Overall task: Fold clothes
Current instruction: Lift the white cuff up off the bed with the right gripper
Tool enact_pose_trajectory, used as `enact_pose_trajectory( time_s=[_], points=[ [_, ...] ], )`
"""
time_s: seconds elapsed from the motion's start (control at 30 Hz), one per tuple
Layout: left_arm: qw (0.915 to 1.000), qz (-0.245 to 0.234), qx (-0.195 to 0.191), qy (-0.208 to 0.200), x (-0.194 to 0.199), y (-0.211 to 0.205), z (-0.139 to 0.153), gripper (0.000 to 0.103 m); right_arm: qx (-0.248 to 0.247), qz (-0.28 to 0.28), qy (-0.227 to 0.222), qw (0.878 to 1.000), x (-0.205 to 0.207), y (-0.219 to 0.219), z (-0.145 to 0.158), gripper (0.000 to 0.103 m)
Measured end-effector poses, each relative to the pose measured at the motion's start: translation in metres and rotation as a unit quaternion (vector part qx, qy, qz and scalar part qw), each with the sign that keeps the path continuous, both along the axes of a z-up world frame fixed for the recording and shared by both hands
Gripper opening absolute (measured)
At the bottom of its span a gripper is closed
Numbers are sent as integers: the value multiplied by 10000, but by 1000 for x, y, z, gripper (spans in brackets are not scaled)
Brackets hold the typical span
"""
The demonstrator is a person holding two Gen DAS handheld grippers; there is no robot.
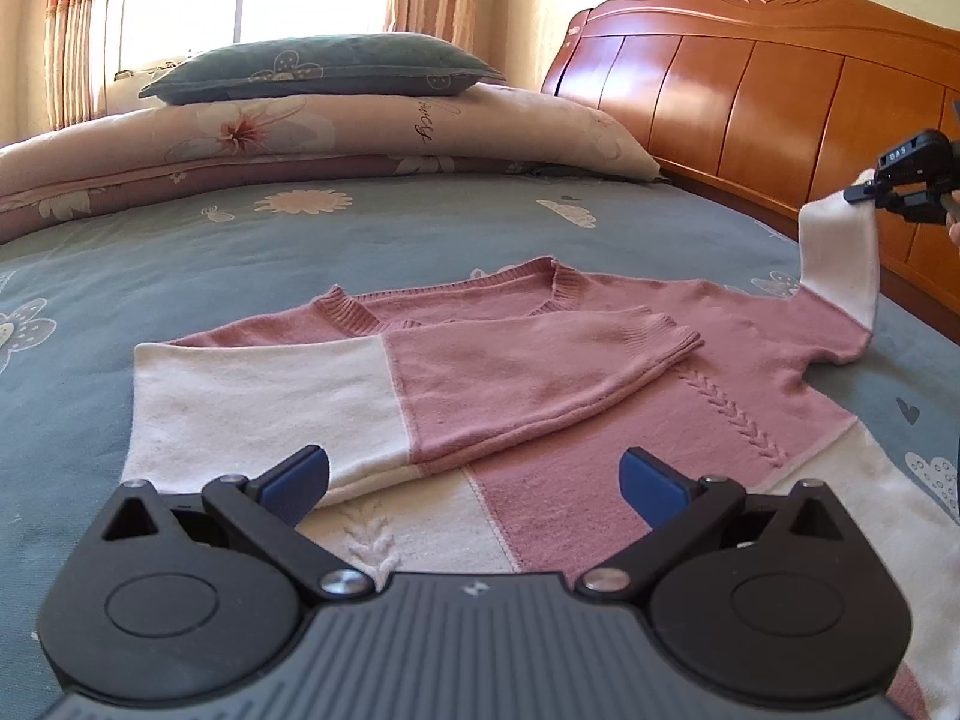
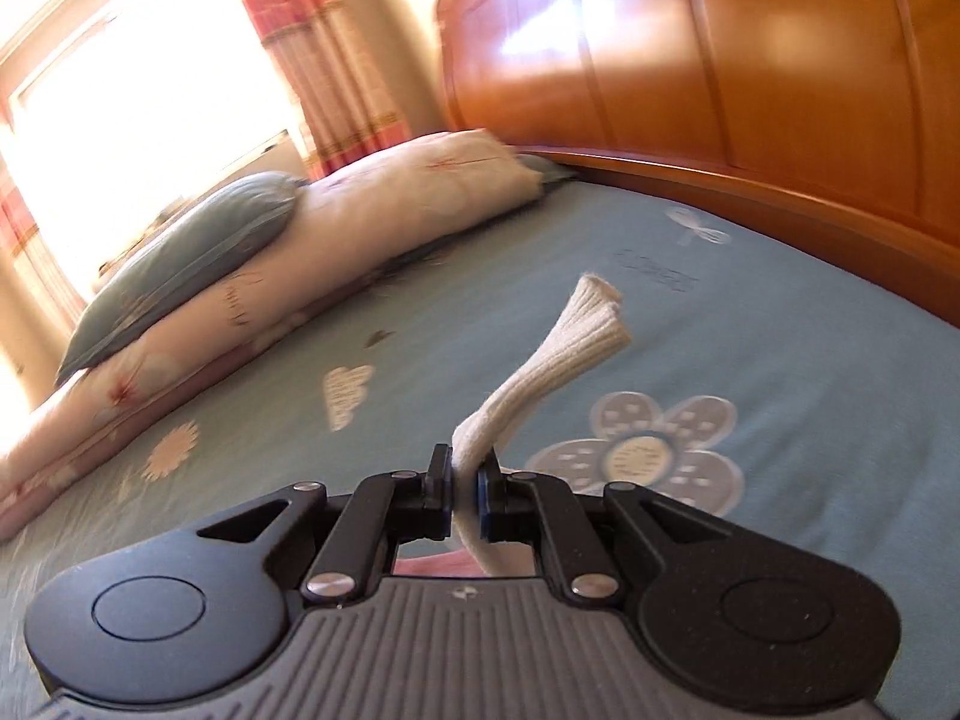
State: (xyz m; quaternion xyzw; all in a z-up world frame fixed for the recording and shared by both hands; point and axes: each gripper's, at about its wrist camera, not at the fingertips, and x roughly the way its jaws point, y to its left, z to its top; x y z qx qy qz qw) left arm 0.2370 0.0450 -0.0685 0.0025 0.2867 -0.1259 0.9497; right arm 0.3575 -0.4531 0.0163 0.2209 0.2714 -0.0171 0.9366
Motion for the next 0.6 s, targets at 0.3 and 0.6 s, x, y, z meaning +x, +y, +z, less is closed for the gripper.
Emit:
enact_pose_trajectory(
  time_s=[0.3, 0.6],
  points=[
    [9996, 263, -93, -60, -4, 24, 14, 102, -252, 854, -25, 9960, 16, 96, 25, 9],
    [9976, 532, -447, -55, -3, 47, 24, 102, -633, 1691, -98, 9835, 25, 185, 36, 9]
  ],
)
